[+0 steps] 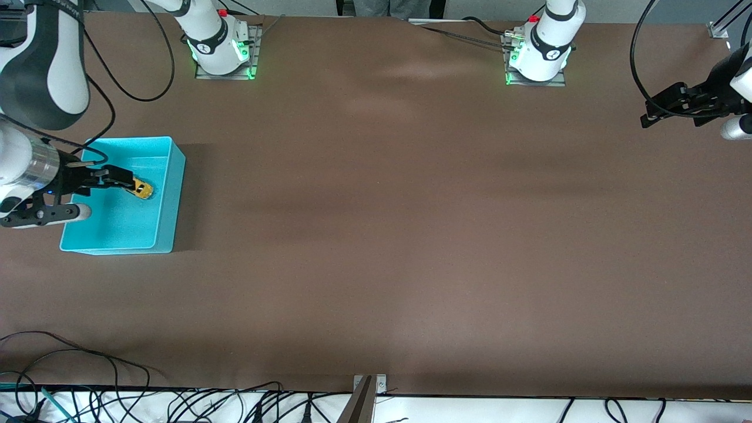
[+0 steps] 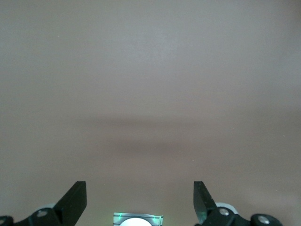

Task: Wind up and store yellow beetle car

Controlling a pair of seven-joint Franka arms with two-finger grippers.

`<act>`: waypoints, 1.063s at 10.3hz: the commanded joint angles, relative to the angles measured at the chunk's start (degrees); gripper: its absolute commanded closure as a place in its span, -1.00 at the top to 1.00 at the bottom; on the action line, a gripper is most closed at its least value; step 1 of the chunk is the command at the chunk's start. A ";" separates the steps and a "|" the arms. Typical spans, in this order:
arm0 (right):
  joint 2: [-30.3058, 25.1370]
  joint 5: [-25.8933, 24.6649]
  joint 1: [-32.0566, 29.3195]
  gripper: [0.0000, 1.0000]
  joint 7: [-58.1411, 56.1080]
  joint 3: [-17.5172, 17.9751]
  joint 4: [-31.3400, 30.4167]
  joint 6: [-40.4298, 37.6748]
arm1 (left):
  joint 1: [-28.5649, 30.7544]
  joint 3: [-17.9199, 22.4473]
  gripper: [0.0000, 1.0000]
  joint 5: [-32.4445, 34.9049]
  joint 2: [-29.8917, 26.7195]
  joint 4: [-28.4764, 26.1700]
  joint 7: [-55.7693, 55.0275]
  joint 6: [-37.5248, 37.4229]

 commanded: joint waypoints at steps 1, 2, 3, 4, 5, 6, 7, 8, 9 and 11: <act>-1.48 -1.22 1.28 1.00 2.26 -0.32 0.50 -2.03 | -0.27 0.04 1.00 2.30 0.30 0.74 0.30 -0.78; -1.48 -1.22 1.29 1.00 2.35 -0.40 0.50 -1.95 | -0.54 -0.04 1.00 3.61 1.00 1.17 0.39 -0.78; -1.40 -1.22 1.29 1.00 2.35 -0.40 0.50 -1.78 | -0.54 -0.04 1.00 3.80 1.00 1.18 0.39 -0.78; -1.48 -1.13 1.29 1.00 2.44 -0.32 0.50 -1.86 | -0.54 -0.04 1.00 3.80 1.00 1.18 0.48 -0.78; -1.40 -1.13 1.55 1.00 2.61 -0.31 0.41 -1.60 | -0.54 -0.04 1.00 3.80 1.00 1.18 0.57 -0.78; -1.40 -1.22 2.51 1.00 4.61 -0.31 0.41 -1.60 | -0.54 -0.04 1.00 3.89 1.00 1.18 0.57 -0.70; -1.40 -1.65 1.99 1.00 6.37 1.43 0.41 -1.69 | -0.63 -0.04 1.00 3.80 1.00 1.27 0.57 -0.52; -1.40 -3.66 -1.49 1.00 6.39 5.45 0.49 -1.51 | -0.63 -0.04 1.00 3.80 1.00 1.27 0.74 -0.43; -1.74 -5.16 -7.10 1.00 6.39 11.84 0.50 -1.25 | -0.54 -0.04 1.00 3.89 1.00 1.27 3.70 0.53; -2.97 -8.42 -16.25 1.00 6.39 21.71 0.32 0.15 | -0.10 0.04 1.00 3.89 1.00 1.27 7.86 1.33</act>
